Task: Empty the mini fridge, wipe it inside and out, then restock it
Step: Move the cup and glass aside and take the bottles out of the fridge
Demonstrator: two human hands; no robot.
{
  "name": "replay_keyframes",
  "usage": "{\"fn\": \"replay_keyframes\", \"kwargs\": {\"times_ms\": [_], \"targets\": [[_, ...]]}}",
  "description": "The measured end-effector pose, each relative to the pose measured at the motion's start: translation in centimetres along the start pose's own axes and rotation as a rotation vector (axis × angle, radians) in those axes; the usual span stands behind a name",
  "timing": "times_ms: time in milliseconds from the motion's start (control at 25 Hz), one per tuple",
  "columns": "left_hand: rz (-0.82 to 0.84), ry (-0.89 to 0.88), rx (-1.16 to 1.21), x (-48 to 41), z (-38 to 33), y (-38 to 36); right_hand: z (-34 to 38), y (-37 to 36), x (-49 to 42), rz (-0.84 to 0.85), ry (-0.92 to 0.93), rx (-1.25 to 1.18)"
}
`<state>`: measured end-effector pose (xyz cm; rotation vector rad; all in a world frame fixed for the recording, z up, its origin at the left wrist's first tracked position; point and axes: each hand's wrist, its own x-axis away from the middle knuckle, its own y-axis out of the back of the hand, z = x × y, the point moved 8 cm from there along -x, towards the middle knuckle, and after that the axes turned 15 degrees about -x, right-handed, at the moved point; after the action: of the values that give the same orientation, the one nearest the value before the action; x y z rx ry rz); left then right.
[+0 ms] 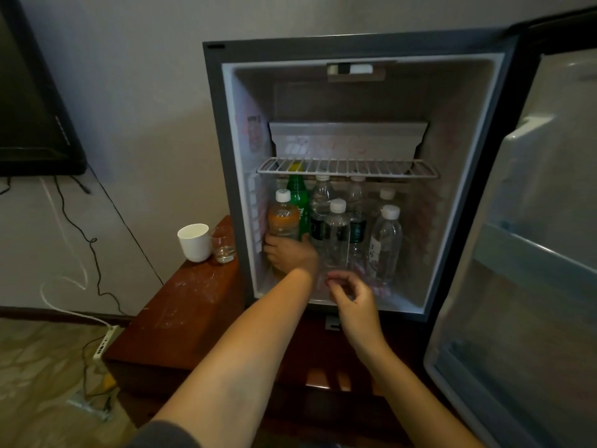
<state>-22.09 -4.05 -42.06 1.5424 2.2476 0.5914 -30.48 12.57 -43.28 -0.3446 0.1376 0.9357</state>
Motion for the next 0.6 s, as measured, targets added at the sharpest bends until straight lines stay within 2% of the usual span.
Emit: {"fn": "replay_keyframes", "kwargs": {"times_ms": [240,360,440,600], "targets": [[0.039,-0.052,-0.069,-0.8,0.3,-1.1,0.4,0.0,-0.1,0.024,0.025,0.032],[0.068,-0.142,-0.051,-0.4,0.0,-0.4,0.8,-0.2,-0.2,0.024,0.048,0.055],[0.116,-0.219,0.038,0.4,0.4,0.5,1.5,-1.1,-0.1,0.081,0.046,0.097],[0.333,-0.408,0.301,4.2,0.7,3.6,1.2,-1.6,-0.9,0.175,0.046,0.318]]}}
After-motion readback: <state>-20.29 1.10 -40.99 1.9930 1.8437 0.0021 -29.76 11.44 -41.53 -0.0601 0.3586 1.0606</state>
